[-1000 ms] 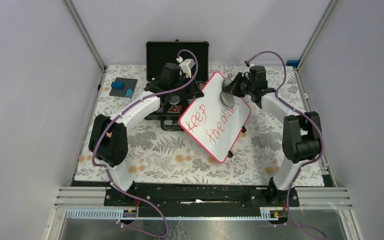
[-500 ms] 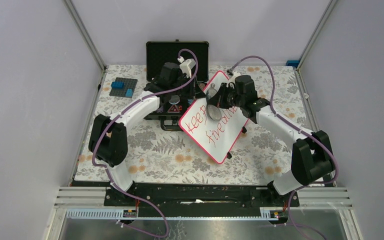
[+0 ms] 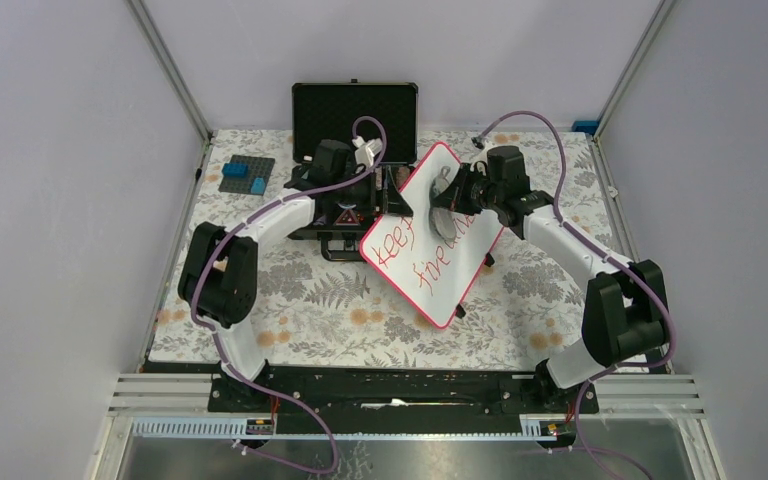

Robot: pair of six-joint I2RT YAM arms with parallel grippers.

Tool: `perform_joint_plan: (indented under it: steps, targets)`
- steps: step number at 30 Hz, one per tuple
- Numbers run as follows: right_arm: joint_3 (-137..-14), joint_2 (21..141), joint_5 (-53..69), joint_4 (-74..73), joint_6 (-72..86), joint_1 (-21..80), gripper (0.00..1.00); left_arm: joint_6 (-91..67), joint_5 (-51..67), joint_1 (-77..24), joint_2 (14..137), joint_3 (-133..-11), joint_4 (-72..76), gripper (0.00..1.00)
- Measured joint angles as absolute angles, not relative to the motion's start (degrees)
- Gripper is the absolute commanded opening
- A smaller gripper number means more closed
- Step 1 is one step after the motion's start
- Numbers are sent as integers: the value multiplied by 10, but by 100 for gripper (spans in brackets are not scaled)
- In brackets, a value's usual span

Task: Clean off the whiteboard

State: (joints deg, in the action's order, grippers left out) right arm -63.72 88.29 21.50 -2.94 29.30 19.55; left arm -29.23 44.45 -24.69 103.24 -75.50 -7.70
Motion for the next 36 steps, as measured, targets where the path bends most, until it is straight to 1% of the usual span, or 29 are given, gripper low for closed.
perform_joint_plan:
  steps: [5, 6, 7, 11, 13, 19, 22, 27, 28, 29, 31, 36]
  targets:
    - [-639, 887, 222, -32, 292, 196, 0, -314, 462, -220, 1030, -743, -51, 74]
    - [-639, 888, 222, -32, 292, 196, 0, -317, 462, -217, 1028, -741, -45, 80]
    - [-639, 890, 222, -32, 292, 196, 0, -322, 461, -214, 1027, -741, -41, 82]
    - [-639, 891, 224, -33, 292, 196, 0, -341, 449, -212, 1023, -742, -20, 83]
    - [-639, 891, 224, -33, 292, 196, 0, -348, 439, -215, 1023, -749, -23, 80]
    - [-635, 887, 224, -30, 294, 196, 0, -356, 391, -233, 1027, -822, -62, 54]
    - [-630, 883, 226, -27, 296, 196, 0, -359, 375, -241, 1029, -840, -60, 51]
    - [-630, 881, 230, -27, 296, 196, 0, -357, 366, -250, 1042, -842, -66, 50]
    - [-630, 880, 231, -27, 296, 196, 0, -356, 366, -250, 1045, -842, -68, 48]
    - [-630, 879, 231, -27, 296, 196, 0, -354, 366, -250, 1049, -842, -70, 42]
    - [-630, 879, 231, -27, 296, 196, 0, -350, 365, -250, 1054, -842, -75, 35]
    - [-631, 879, 230, -27, 296, 204, 0, -342, 363, -251, 1059, -842, -75, 10]
